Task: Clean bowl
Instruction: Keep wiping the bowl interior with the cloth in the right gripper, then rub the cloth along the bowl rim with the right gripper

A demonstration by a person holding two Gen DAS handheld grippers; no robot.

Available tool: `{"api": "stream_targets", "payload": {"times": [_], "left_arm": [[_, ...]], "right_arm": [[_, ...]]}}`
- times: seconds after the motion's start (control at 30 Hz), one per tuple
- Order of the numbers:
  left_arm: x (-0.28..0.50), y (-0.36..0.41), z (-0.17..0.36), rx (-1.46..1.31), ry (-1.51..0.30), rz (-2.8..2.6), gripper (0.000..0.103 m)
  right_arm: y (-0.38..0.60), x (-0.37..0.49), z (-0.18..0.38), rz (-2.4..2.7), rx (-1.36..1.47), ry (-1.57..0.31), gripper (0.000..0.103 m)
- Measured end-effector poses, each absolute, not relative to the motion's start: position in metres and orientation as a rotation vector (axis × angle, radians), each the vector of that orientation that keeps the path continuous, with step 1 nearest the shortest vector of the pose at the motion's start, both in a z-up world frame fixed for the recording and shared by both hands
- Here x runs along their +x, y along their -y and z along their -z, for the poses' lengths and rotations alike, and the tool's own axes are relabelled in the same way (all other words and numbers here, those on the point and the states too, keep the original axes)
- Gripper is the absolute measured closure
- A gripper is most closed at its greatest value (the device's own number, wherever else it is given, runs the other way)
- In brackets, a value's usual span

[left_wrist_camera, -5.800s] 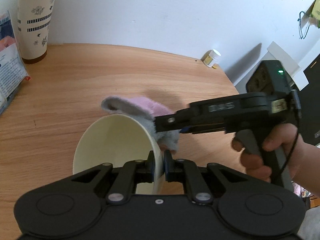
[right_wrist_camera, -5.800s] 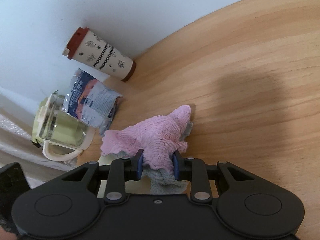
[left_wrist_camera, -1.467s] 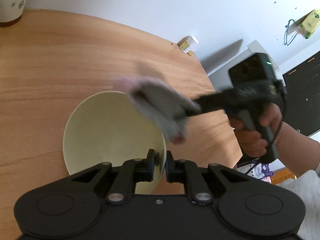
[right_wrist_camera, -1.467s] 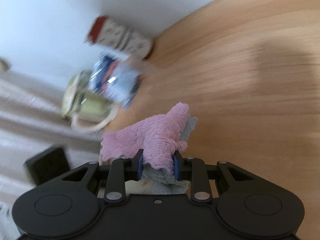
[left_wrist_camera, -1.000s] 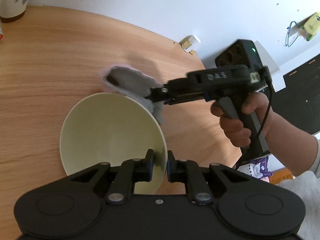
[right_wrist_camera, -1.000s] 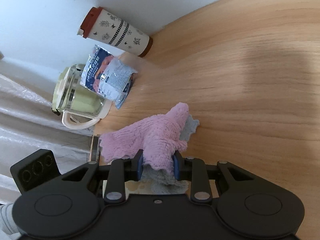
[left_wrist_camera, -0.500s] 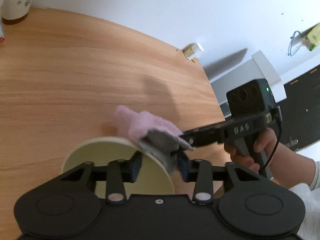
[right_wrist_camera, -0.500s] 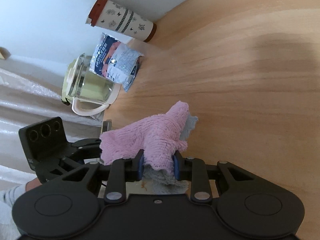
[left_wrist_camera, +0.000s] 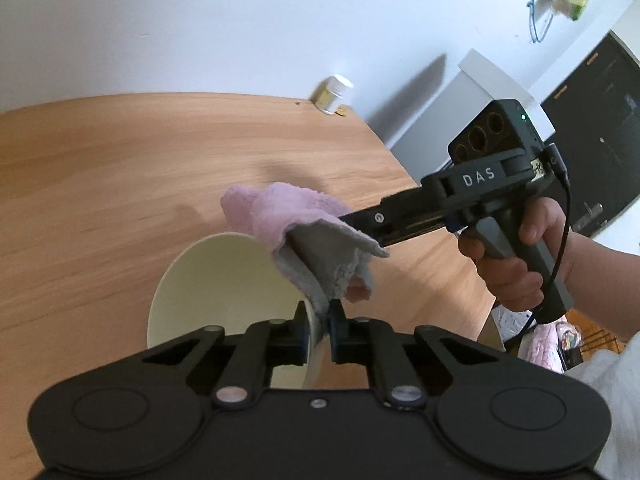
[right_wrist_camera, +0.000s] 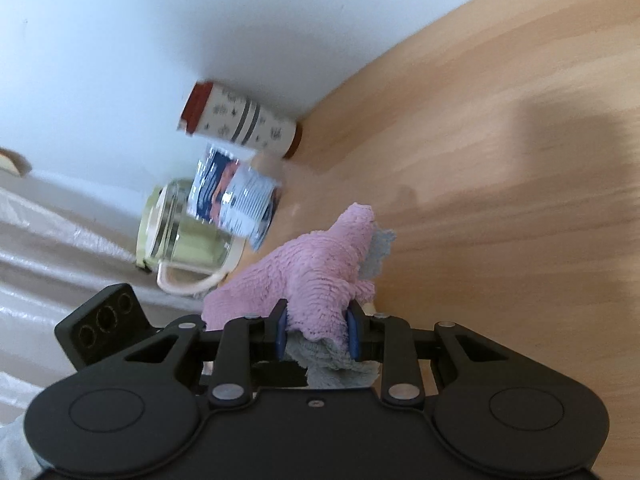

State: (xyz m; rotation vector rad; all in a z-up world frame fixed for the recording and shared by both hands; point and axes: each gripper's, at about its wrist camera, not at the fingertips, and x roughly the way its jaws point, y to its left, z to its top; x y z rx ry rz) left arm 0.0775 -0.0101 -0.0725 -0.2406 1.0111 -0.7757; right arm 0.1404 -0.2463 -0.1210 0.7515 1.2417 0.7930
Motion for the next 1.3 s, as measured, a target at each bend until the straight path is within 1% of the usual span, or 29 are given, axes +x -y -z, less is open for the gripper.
{"api": "stream_targets", "payload": {"times": [0.1, 0.2, 0.27, 0.47, 0.6, 0.63, 0.73, 0.83, 1.0, 1.13, 1.23, 1.3], "left_arm": [[0.071, 0.008, 0.078, -0.253, -1.055, 0.786, 0.095], [0.063, 0.002, 0.086, -0.251, -1.124, 0.778, 0.083], [0.055, -0.006, 0.091, -0.256, -1.175, 0.751, 0.082], [0.056, -0.003, 0.081, -0.281, -1.161, 0.678, 0.077], [0.066, 0.010, 0.070, -0.260, -1.103, 0.672, 0.077], [0.067, 0.013, 0.068, -0.249, -1.099, 0.685, 0.084], [0.064, 0.022, 0.065, -0.149, -1.085, 0.730, 0.086], [0.056, 0.016, 0.068, -0.158, -1.087, 0.759, 0.089], [0.049, 0.009, 0.070, -0.171, -1.074, 0.770, 0.089], [0.052, 0.013, 0.071, -0.176, -1.075, 0.775, 0.089], [0.051, 0.012, 0.072, -0.181, -1.091, 0.770, 0.088], [0.051, 0.012, 0.072, -0.179, -1.098, 0.776, 0.088]], "right_arm": [[0.258, 0.140, 0.120, -0.756, 0.772, -1.216, 0.070], [0.269, 0.140, 0.120, -0.719, 0.791, -1.191, 0.070], [0.272, 0.141, 0.121, -0.715, 0.798, -1.190, 0.070], [0.251, 0.139, 0.122, -0.802, 0.718, -1.231, 0.070], [0.238, 0.137, 0.122, -0.855, 0.683, -1.256, 0.070], [0.237, 0.135, 0.120, -0.870, 0.668, -1.261, 0.070], [0.232, 0.131, 0.116, -0.913, 0.623, -1.273, 0.070], [0.227, 0.126, 0.111, -0.956, 0.576, -1.285, 0.070], [0.217, 0.133, 0.116, -0.964, 0.559, -1.291, 0.070], [0.207, 0.147, 0.133, -0.873, 0.587, -1.295, 0.070], [0.197, 0.151, 0.147, -0.810, 0.570, -1.334, 0.070], [0.197, 0.148, 0.143, -0.842, 0.586, -1.320, 0.070]]}}
